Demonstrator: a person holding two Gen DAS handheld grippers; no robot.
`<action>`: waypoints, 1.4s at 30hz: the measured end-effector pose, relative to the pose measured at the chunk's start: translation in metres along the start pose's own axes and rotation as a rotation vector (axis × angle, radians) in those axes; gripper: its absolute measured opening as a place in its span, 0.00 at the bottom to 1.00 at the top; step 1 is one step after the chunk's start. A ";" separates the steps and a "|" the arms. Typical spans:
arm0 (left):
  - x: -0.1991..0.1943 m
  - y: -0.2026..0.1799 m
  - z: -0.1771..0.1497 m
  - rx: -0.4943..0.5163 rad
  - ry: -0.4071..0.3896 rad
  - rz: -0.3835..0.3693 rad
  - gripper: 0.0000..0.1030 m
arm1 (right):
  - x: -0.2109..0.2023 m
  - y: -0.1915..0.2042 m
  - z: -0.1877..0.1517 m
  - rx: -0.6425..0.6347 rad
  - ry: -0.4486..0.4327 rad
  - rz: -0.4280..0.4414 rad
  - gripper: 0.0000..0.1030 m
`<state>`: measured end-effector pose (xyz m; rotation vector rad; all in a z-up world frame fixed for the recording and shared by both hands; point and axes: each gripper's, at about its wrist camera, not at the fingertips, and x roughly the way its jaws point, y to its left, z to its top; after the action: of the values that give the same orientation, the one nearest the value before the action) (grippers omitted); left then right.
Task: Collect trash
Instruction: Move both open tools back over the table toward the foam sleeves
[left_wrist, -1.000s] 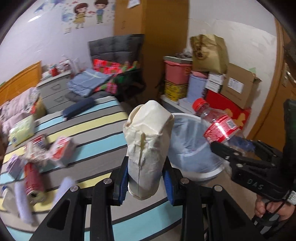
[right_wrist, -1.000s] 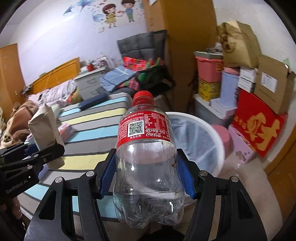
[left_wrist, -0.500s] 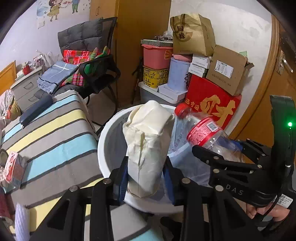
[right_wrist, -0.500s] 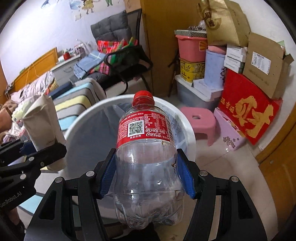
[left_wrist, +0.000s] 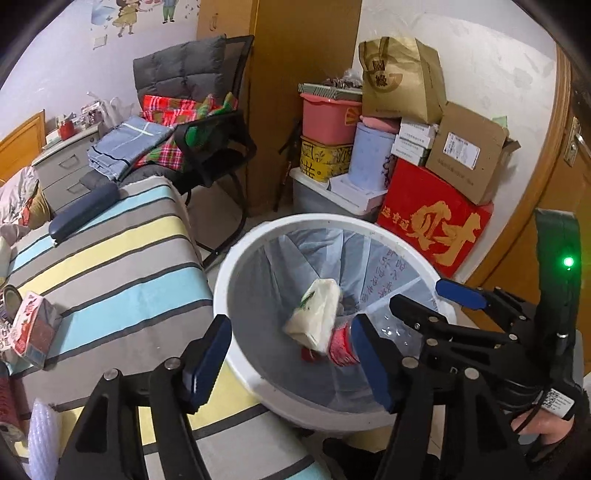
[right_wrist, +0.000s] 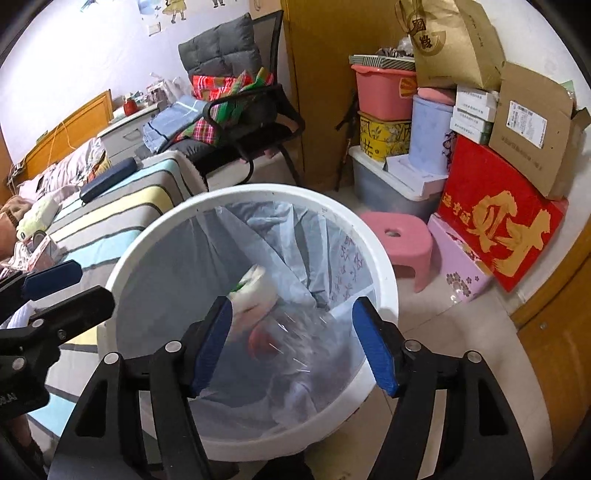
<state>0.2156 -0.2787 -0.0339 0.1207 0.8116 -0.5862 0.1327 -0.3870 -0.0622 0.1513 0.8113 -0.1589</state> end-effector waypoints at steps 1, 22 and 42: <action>-0.004 0.001 0.000 0.001 -0.007 0.003 0.65 | -0.002 0.001 0.000 -0.001 -0.008 -0.002 0.67; -0.103 0.060 -0.042 -0.111 -0.130 0.128 0.65 | -0.044 0.054 -0.009 -0.017 -0.122 0.089 0.67; -0.200 0.182 -0.117 -0.289 -0.188 0.355 0.65 | -0.049 0.161 -0.034 -0.122 -0.099 0.267 0.67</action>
<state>0.1296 0.0000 0.0071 -0.0547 0.6640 -0.1386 0.1071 -0.2187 -0.0378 0.1345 0.6930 0.1342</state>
